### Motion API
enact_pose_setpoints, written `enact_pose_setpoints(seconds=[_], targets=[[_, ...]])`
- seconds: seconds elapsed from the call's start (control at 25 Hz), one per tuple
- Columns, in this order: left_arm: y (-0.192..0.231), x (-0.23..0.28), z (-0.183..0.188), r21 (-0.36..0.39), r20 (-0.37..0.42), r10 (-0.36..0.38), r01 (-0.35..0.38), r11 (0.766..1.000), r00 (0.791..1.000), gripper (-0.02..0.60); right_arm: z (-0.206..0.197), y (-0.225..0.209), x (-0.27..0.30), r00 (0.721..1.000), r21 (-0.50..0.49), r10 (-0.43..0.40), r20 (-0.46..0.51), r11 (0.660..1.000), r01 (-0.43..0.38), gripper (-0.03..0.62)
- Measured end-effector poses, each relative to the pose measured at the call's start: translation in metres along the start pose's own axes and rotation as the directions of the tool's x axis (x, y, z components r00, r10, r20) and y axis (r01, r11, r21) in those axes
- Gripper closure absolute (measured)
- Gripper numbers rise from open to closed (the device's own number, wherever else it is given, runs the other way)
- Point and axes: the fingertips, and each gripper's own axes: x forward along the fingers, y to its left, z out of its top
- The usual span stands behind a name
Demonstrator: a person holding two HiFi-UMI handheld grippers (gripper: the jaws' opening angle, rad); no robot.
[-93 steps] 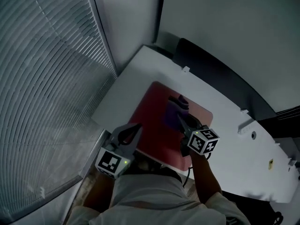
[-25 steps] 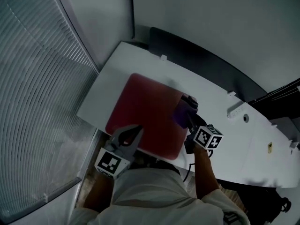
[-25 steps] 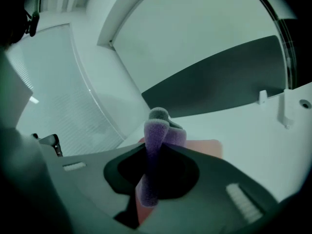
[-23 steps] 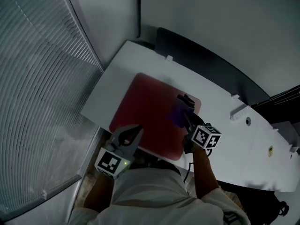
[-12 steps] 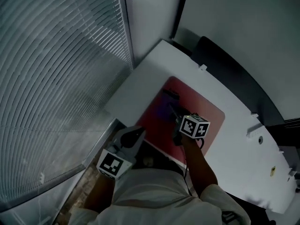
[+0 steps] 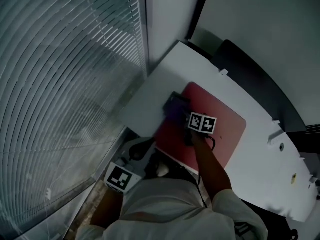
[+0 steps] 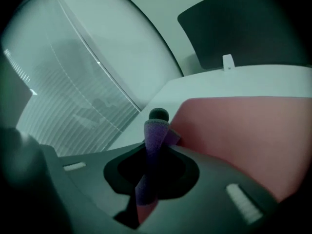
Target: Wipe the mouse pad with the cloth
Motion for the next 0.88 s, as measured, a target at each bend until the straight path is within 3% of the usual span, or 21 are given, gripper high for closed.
enact_pose_setpoints(seconds=[0.36, 0.88], targets=[[-0.037, 0.036, 0.007, 0.008, -0.001, -0.109, 0.109, 0.994, 0.994, 0.578, -0.028, -0.083, -0.081, 0.990, 0.066, -0.135, 0.024, 0.989, 0.133, 0.548], [-0.181, 0.109, 0.020, 0.059, 0.000, -0.276, 0.275, 0.960, 0.961, 0.578, -0.088, -0.227, -0.258, 0.945, 0.207, -0.317, 0.076, 0.932, 0.296, 0.546]])
